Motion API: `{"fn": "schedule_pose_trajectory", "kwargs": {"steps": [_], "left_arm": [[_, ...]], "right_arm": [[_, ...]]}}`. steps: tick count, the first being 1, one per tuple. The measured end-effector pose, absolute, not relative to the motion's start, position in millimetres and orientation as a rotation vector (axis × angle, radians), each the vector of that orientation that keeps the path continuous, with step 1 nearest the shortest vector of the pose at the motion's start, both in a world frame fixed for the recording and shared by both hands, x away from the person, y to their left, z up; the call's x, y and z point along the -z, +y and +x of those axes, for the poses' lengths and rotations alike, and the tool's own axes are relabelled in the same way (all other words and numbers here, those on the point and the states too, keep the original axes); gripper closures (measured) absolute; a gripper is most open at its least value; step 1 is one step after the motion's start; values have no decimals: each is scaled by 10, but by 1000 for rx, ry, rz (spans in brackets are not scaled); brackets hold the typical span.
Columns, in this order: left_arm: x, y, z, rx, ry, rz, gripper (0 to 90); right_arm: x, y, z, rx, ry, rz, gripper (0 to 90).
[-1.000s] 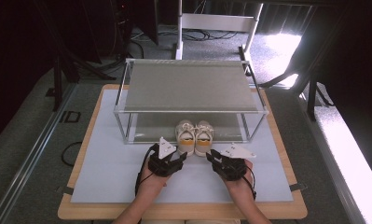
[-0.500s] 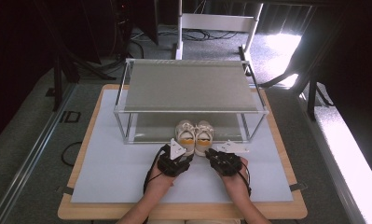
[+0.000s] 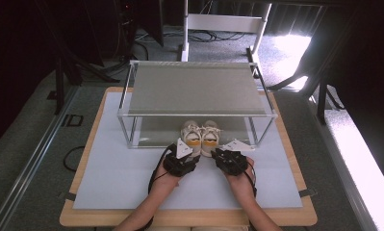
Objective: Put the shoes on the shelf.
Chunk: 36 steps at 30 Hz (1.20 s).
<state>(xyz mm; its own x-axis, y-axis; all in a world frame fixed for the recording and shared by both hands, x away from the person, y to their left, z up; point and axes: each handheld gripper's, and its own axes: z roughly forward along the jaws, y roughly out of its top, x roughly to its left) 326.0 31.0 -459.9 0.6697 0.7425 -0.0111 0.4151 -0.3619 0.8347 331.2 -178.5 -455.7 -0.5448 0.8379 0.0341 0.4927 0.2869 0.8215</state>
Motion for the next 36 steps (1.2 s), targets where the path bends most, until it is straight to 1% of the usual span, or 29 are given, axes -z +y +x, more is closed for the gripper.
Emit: {"fn": "schedule_pose_trajectory", "kwargs": {"steps": [13,20,32,36], "left_arm": [[4621,325,3456,-463,893,1994,627],[4618,311,3597,-420,907,1992,626],[4631,260,3742,-422,931,1995,625],[4637,238,3789,-409,941,2000,604]], "right_arm": [[4575,-1723,3471,-1142,2129,1224,725],[4585,-1713,3593,-1120,2108,1244,726],[4620,-1694,3745,-1096,2082,1268,719],[4629,-1695,3799,-1097,2082,1295,713]]}}
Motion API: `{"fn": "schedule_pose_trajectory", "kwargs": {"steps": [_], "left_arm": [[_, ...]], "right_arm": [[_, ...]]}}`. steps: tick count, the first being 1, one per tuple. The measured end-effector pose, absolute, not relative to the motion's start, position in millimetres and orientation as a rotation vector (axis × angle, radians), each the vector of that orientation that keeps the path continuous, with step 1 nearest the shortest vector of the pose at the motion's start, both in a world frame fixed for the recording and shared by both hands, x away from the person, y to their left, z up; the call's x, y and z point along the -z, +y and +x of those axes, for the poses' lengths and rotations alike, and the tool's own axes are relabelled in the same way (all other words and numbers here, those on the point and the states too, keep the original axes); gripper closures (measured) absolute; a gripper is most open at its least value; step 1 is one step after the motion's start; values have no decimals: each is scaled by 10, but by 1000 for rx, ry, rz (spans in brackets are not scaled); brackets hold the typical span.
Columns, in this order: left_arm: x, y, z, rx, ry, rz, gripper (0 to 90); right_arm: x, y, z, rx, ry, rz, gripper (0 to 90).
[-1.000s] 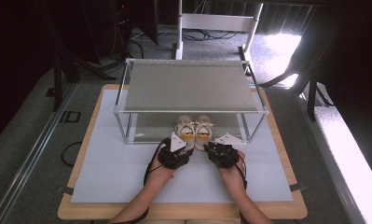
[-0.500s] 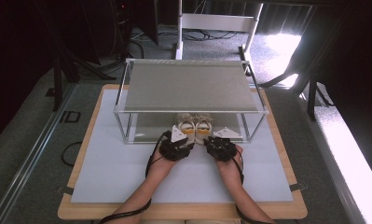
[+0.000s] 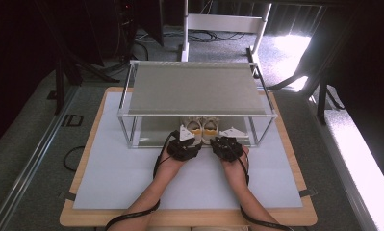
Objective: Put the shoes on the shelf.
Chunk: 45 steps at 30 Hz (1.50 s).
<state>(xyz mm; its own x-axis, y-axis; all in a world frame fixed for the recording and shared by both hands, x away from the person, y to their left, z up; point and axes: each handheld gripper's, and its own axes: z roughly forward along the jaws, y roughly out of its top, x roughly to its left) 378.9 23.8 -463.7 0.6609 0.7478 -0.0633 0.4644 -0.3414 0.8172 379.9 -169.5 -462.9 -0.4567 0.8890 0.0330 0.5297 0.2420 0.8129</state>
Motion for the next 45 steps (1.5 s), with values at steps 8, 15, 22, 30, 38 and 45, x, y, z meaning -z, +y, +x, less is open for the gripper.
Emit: {"fn": "schedule_pose_trajectory", "kwargs": {"steps": [8,15,22,30,38,45], "left_arm": [[4642,223,3828,-385,957,1996,584],[4576,292,3740,-455,988,1989,402],[4531,336,3652,-456,1012,2021,250],[4551,429,3534,-497,967,2007,89],[4581,500,3442,-504,970,2017,88],[4604,620,3358,-508,981,1980,89]], "right_arm": [[4640,-1703,3840,-1111,2087,1311,648],[4630,-1763,3755,-1082,2052,1285,465],[4626,-1848,3701,-1116,2040,1322,385],[4640,-1900,3627,-1148,2074,1239,138],[4632,-1961,3529,-1117,2083,1202,140],[4675,-2079,3428,-1137,2088,1197,139]]}}
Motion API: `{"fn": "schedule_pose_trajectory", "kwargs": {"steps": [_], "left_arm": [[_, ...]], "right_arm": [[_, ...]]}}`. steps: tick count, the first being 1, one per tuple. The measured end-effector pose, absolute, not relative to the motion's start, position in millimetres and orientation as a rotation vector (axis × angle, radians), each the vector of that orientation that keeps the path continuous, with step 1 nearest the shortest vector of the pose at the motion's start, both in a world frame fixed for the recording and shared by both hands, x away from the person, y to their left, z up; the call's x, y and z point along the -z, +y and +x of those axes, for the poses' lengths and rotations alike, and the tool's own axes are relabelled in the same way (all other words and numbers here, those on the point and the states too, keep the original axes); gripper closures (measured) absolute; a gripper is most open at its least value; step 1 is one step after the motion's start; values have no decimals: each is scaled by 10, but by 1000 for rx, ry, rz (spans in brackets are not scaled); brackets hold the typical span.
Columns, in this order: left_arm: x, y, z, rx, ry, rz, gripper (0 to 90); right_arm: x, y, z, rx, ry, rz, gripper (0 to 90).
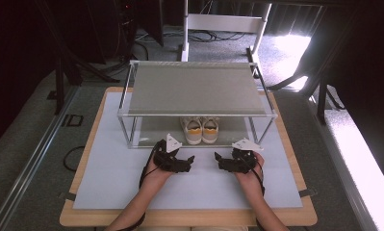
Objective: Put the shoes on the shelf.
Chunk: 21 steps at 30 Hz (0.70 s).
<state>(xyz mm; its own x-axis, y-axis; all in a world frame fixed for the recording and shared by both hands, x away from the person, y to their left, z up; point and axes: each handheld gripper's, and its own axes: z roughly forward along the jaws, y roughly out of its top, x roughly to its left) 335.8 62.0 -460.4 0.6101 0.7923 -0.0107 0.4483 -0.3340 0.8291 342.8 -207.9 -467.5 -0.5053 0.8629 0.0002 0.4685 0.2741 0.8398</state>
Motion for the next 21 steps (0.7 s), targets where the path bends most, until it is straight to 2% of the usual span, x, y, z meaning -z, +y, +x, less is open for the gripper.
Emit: {"fn": "schedule_pose_trajectory", "kwargs": {"steps": [21], "left_arm": [[4692,990,3097,-567,1015,1973,89]], "right_arm": [[4759,-2608,3144,-1101,2035,1181,130]]}}
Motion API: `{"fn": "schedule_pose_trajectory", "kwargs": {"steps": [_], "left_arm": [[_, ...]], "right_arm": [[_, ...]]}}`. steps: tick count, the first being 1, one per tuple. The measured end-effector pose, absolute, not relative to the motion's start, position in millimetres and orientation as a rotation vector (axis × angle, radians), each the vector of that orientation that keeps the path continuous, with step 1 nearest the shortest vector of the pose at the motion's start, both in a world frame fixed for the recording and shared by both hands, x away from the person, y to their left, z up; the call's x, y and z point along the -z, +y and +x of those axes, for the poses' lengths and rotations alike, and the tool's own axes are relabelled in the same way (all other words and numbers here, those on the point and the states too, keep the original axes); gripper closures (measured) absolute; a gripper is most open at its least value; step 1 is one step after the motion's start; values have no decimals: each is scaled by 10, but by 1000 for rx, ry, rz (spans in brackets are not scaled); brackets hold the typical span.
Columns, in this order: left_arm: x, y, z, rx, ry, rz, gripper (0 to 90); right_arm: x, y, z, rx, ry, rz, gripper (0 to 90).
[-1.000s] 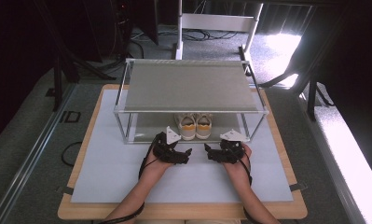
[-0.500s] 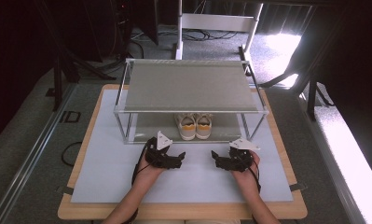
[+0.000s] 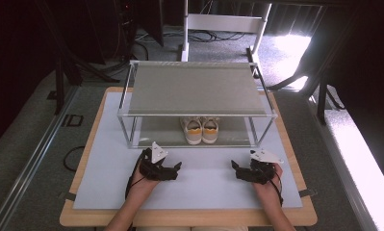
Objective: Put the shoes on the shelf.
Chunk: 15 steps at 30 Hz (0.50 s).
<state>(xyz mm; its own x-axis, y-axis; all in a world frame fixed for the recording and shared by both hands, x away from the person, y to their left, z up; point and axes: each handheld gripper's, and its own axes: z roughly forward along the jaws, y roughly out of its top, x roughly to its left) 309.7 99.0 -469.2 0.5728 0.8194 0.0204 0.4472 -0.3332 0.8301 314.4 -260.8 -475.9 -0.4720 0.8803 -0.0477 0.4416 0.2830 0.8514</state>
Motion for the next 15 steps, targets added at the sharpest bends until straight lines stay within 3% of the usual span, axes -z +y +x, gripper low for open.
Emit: {"fn": "schedule_pose_trajectory", "kwargs": {"steps": [15], "left_arm": [[4681,1091,2946,-610,1000,1954,89]], "right_arm": [[4789,-3003,3025,-1069,1965,1252,127]]}}
